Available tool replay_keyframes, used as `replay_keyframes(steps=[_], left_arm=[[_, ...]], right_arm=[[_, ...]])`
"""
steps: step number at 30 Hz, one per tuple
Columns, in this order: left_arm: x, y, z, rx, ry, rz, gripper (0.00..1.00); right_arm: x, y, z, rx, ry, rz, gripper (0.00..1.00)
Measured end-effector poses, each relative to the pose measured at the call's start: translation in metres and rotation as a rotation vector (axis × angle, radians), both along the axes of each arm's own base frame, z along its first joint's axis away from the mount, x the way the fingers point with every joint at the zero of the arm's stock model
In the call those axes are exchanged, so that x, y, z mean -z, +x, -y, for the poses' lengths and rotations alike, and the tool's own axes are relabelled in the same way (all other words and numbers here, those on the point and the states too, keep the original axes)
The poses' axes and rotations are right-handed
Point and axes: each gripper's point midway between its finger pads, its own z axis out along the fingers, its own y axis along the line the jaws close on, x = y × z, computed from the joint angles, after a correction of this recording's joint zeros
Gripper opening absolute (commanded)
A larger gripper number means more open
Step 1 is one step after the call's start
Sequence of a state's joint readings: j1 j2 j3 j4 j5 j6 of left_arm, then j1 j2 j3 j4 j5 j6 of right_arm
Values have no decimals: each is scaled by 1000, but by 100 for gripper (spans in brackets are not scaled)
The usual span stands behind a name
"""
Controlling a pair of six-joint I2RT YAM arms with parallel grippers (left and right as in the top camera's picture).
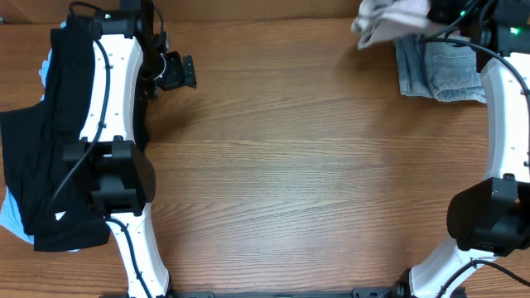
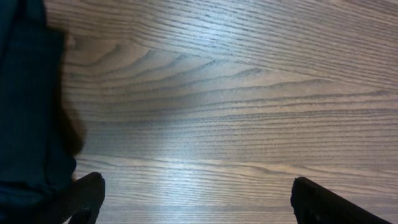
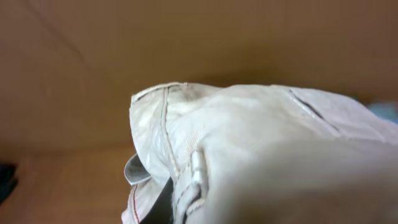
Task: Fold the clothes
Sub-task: 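Lift the folded shorts with the right gripper and carry them to the top right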
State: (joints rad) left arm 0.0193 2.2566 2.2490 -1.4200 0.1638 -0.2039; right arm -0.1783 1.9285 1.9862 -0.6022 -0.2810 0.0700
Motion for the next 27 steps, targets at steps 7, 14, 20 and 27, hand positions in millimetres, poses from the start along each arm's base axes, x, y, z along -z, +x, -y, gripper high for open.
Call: replay_keyframes(steps=[7,14,20,27], left_arm=[[0,2,0,0,0,8,97],[0,2,0,0,0,8,96],[0,2,2,5,0,8,96],[-2,11,23,44,-1,51,96]], right_arm=[[-44,16,26,40,-43,196,4],[-52,43,51,98,-86,332,4],[-1,72,73,127,-89,312,4],[78,79,120,190,-65,163,4]])
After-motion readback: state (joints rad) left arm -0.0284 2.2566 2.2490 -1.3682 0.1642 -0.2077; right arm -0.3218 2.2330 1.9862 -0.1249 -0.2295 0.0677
